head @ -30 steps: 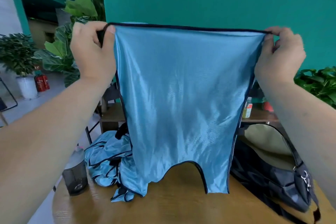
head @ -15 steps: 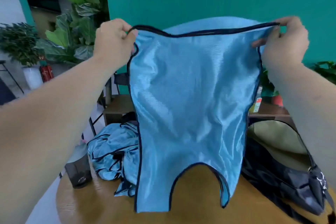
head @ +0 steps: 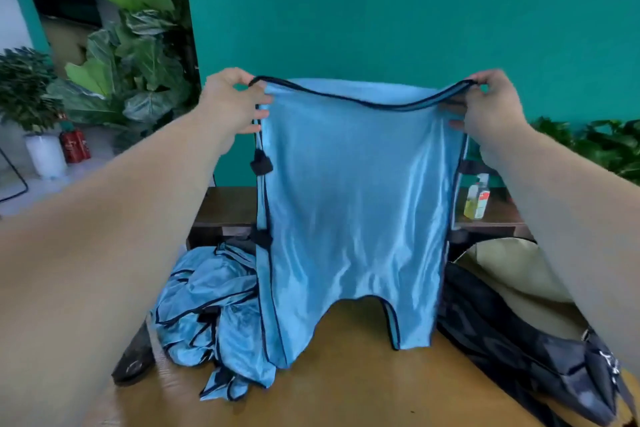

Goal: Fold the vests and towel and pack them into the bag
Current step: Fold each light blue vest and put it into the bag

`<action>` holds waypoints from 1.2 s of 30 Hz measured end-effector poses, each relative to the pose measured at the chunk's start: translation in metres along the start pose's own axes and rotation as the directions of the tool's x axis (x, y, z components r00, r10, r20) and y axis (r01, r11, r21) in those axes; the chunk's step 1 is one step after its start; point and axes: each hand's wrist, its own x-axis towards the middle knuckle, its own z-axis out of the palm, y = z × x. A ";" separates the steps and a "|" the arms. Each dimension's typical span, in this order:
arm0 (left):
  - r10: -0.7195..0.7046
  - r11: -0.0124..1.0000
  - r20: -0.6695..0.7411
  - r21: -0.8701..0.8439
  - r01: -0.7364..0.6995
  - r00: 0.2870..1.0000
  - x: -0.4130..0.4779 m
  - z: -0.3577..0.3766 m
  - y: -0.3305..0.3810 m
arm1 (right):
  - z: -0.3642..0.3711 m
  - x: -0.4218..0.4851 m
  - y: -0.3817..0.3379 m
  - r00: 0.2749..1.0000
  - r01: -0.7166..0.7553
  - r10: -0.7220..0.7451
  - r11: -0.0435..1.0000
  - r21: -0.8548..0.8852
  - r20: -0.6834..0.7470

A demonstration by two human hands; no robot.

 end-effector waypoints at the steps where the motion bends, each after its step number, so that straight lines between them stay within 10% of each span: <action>1: 0.024 0.999 -0.014 -0.027 -0.024 1.000 0.005 0.005 0.001 | 0.002 0.005 -0.002 1.000 0.008 -0.008 1.000 0.019 -0.004; 10: 0.291 0.933 -0.196 -0.160 -0.323 0.936 0.009 0.030 0.019 | 0.002 0.015 -0.019 0.966 0.163 -0.118 0.969 0.185 -0.229; 19: 0.259 0.958 -0.215 -0.063 -0.279 0.942 -0.118 0.054 -0.086 | 0.012 -0.130 0.071 0.901 0.113 -0.087 0.993 0.036 -0.425; 27: 0.223 0.948 -0.167 0.267 -0.173 0.960 -0.271 0.045 -0.183 | -0.020 -0.265 0.173 0.922 0.142 -0.267 0.908 -0.395 -0.281; 36: 0.069 0.949 0.019 0.307 -0.071 0.997 -0.340 0.015 -0.230 | -0.074 -0.332 0.208 0.979 -0.111 0.042 0.930 -0.351 -0.199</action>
